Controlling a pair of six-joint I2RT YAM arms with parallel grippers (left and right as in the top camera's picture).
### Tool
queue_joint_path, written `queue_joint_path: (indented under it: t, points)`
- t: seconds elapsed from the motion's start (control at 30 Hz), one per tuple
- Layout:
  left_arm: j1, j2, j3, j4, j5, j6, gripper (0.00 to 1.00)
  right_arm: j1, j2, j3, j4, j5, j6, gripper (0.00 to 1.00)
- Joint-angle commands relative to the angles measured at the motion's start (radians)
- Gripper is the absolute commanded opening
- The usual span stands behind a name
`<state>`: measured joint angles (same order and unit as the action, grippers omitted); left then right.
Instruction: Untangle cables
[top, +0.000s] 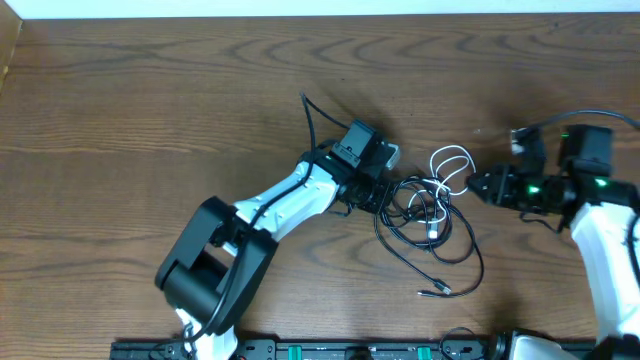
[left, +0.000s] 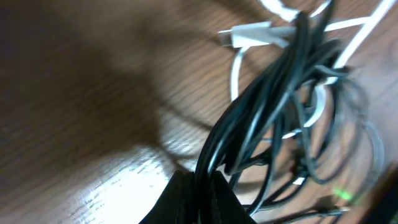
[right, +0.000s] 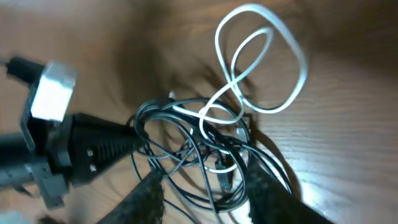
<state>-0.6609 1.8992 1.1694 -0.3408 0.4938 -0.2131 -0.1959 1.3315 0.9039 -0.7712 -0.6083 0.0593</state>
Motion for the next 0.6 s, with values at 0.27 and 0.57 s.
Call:
queue_joint_path:
  t: [0.27, 0.57]
  points:
    - [0.003, 0.059, 0.01, -0.013, -0.01, -0.006, 0.08, 0.085, 0.083, -0.067, 0.075, -0.106, -0.217, 0.56]
    - [0.003, 0.059, 0.01, -0.013, -0.01, -0.006, 0.08, 0.204, 0.094, -0.13, 0.27, 0.088, -0.232, 0.45]
